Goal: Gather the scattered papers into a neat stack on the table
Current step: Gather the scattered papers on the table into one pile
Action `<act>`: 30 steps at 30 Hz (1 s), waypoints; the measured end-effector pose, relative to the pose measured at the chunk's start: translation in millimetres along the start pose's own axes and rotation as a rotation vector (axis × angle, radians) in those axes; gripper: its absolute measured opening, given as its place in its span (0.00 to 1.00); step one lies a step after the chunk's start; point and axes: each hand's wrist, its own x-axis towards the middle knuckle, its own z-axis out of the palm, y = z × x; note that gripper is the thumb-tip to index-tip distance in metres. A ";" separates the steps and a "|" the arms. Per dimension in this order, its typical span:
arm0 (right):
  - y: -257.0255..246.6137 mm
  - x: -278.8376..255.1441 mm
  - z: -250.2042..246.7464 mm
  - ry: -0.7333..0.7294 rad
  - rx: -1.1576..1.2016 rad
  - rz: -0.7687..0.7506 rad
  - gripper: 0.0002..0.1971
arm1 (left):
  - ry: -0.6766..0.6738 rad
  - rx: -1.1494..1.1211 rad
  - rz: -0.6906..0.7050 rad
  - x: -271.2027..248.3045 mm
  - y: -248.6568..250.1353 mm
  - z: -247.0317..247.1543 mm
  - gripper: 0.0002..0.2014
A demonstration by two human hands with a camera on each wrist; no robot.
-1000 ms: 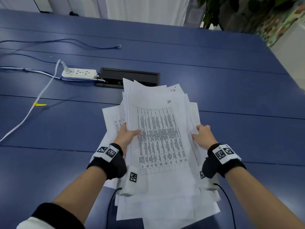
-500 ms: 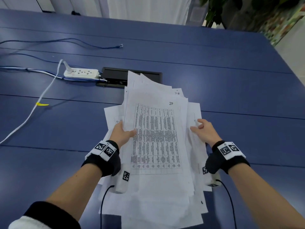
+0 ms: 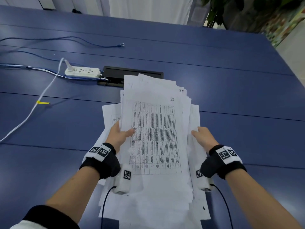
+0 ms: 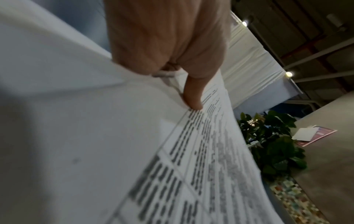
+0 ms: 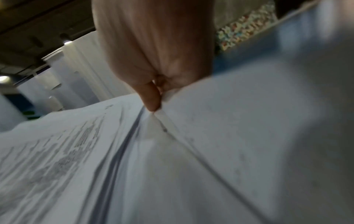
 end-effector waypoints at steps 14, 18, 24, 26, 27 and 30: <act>12.5 -20.7 4.6 -0.226 0.261 -0.011 0.20 | -0.260 -0.062 -0.130 -11.0 7.8 27.3 0.24; 12.2 -21.8 -0.3 -0.203 0.264 -0.022 0.18 | -0.285 -0.092 -0.141 -4.1 9.8 25.7 0.26; 25.2 -24.9 -11.6 -0.130 0.440 0.015 0.17 | -0.243 0.193 -0.123 8.8 -8.8 -1.5 0.08; 24.2 -25.5 -10.8 -0.147 0.417 0.024 0.18 | -0.262 0.370 -0.066 10.2 -15.3 0.2 0.09; 22.8 -24.4 -10.5 -0.142 0.391 0.017 0.19 | -0.262 0.439 -0.042 8.6 -14.1 3.3 0.09; 21.1 -23.0 -14.8 -0.067 0.370 -0.014 0.20 | -0.182 0.501 0.020 11.2 -8.0 4.4 0.09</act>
